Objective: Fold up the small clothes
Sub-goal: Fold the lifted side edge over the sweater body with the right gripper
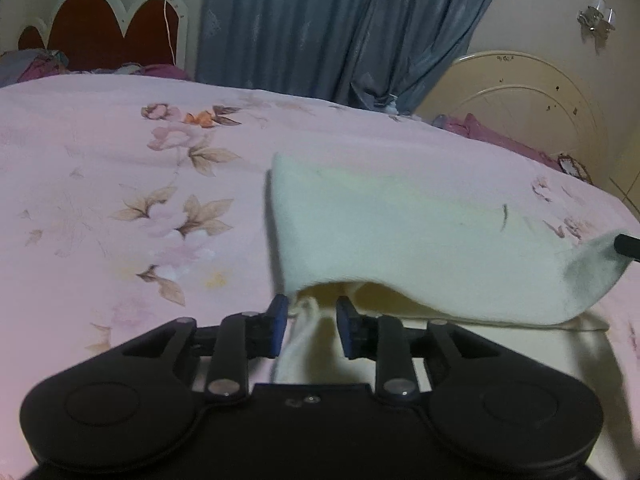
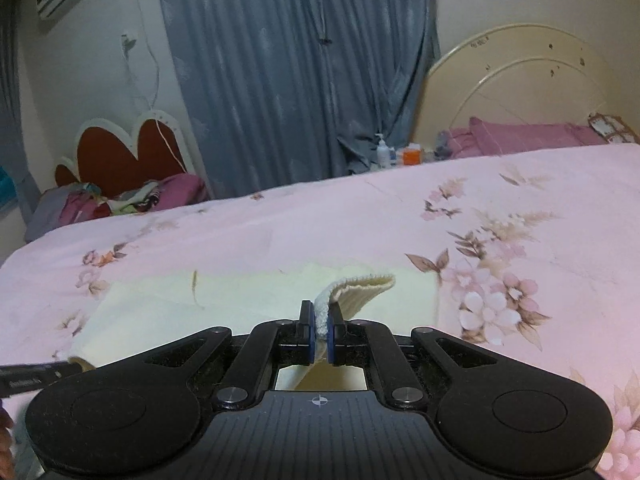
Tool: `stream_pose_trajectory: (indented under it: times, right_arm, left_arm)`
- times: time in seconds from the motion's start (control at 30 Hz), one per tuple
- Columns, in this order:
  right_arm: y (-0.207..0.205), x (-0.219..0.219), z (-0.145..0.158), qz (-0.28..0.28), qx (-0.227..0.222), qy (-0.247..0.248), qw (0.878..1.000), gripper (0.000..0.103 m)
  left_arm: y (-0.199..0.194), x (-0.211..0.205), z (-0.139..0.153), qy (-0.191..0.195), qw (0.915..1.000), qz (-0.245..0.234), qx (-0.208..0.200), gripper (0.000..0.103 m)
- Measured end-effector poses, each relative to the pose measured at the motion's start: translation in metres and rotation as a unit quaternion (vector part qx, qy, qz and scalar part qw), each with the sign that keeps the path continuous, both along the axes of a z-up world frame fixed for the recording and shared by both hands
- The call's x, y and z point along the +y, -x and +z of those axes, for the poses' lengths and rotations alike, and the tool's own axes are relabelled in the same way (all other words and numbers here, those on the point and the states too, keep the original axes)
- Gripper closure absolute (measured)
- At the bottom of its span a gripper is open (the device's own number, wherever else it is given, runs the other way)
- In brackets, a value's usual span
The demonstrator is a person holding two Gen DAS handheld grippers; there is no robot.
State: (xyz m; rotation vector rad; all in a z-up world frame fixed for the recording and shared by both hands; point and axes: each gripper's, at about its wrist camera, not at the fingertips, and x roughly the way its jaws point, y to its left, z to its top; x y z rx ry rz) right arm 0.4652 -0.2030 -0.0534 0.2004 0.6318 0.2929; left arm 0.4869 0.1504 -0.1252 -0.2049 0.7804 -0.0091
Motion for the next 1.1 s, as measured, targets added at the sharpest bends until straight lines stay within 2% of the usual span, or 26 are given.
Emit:
stream_pose_trajectory:
  times: [0.1, 0.23, 0.3, 0.37, 0.43, 0.6, 0.67, 0.73, 0.8, 0.9, 1.07, 1.1]
  right_arm:
    - [0.001, -0.001, -0.001, 0.006, 0.004, -0.004, 1.000, 0.098]
    - [0.001, 0.000, -0.009, 0.011, 0.016, -0.003, 1.000, 0.098]
    - [0.003, -0.002, -0.013, 0.008, 0.021, -0.007, 1.000, 0.098]
    - [0.003, -0.005, -0.015, 0.005, 0.024, -0.012, 1.000, 0.098]
    - [0.003, -0.008, -0.017, 0.003, 0.028, -0.015, 0.999, 0.098]
    - [0.003, -0.010, -0.021, 0.002, 0.035, -0.022, 0.999, 0.098]
    - [0.007, -0.013, -0.019, -0.007, 0.025, -0.022, 0.999, 0.098]
    - [0.011, -0.020, -0.011, -0.017, 0.009, -0.034, 0.999, 0.098]
    - [0.015, -0.024, -0.003, -0.015, -0.005, -0.035, 0.999, 0.098]
    - [0.013, -0.025, -0.002, -0.009, -0.002, -0.025, 1.000, 0.098]
    - [0.013, -0.029, -0.003, -0.012, -0.004, -0.026, 1.000, 0.098]
    - [0.012, -0.029, -0.005, -0.011, -0.003, -0.025, 1.000, 0.098]
  left_arm:
    - [-0.001, -0.008, 0.002, -0.010, 0.9999, 0.008, -0.004, 0.073]
    - [0.001, -0.008, 0.003, 0.025, 0.9987, 0.043, -0.010, 0.079]
    - [0.008, -0.012, 0.005, 0.043, 0.9984, 0.032, -0.017, 0.083]
    - [0.011, -0.022, 0.004, 0.025, 0.9993, 0.010, -0.025, 0.083]
    - [0.004, -0.025, 0.000, 0.022, 0.9995, 0.010, -0.019, 0.083]
    - [-0.021, -0.022, -0.010, -0.001, 0.9990, 0.043, -0.013, 0.083]
    - [-0.027, -0.013, -0.016, -0.007, 0.9976, 0.068, -0.009, 0.086]
    - [-0.023, -0.001, -0.019, 0.033, 0.9955, 0.089, -0.008, 0.087]
    - [-0.016, -0.004, -0.018, 0.024, 0.9950, 0.096, -0.011, 0.088]
    - [-0.008, -0.003, -0.018, 0.038, 0.9925, 0.115, -0.011, 0.089]
    - [0.001, 0.005, -0.012, 0.061, 0.9898, 0.128, 0.017, 0.089]
    - [0.007, 0.007, -0.012, 0.055, 0.9892, 0.135, 0.018, 0.089]
